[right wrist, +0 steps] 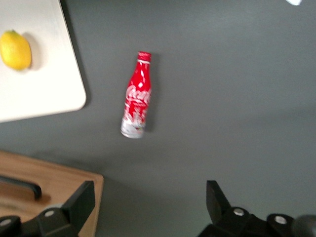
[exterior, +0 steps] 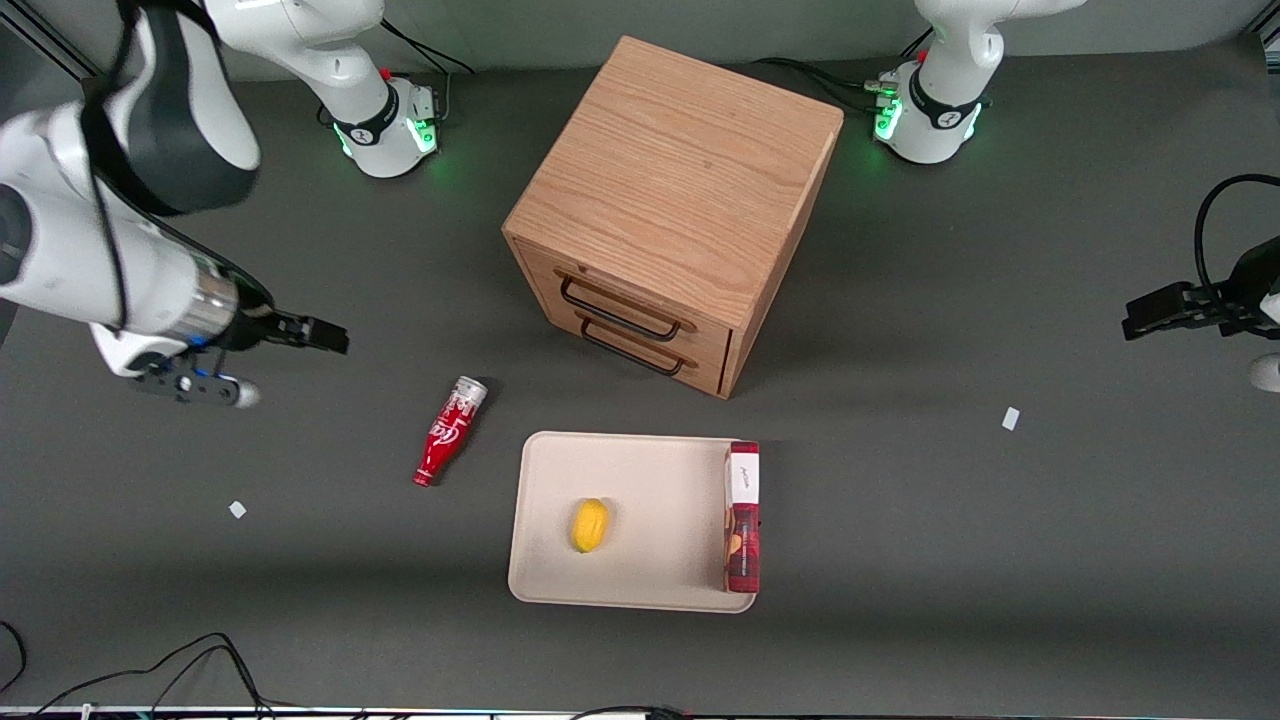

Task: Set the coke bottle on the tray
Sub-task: 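Move the open right gripper toward the red Coca-Cola bottle, then lower the right gripper over the bottle and close on it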

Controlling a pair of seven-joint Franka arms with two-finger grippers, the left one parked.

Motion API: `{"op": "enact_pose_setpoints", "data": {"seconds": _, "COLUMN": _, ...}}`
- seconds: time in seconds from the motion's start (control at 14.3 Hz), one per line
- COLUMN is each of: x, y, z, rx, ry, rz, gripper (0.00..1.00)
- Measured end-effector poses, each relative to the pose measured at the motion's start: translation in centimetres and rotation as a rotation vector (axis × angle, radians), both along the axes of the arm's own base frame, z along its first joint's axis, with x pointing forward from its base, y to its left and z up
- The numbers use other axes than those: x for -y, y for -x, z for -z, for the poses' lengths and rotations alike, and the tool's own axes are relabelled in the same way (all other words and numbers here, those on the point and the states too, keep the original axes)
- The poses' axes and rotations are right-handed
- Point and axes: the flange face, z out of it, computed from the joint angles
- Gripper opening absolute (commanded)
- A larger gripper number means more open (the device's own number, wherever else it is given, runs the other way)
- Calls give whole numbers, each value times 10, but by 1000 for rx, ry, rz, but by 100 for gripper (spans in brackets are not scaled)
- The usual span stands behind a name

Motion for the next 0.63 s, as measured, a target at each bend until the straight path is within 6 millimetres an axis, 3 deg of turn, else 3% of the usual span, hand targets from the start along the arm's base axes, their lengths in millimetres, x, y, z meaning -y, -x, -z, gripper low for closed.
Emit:
{"op": "enact_pose_setpoints", "data": {"seconds": 0.28, "x": -40, "y": 12, "z": 77, "rx": 115, "ry": -17, "rz": 120, "gripper": 100}}
{"op": "enact_pose_setpoints", "data": {"seconds": 0.49, "x": -40, "y": 30, "z": 130, "rx": 179, "ry": -23, "rz": 180, "gripper": 100}}
{"op": "enact_pose_setpoints", "data": {"seconds": 0.63, "x": -38, "y": 36, "z": 154, "rx": 188, "ry": -2, "rz": 192, "gripper": 100}}
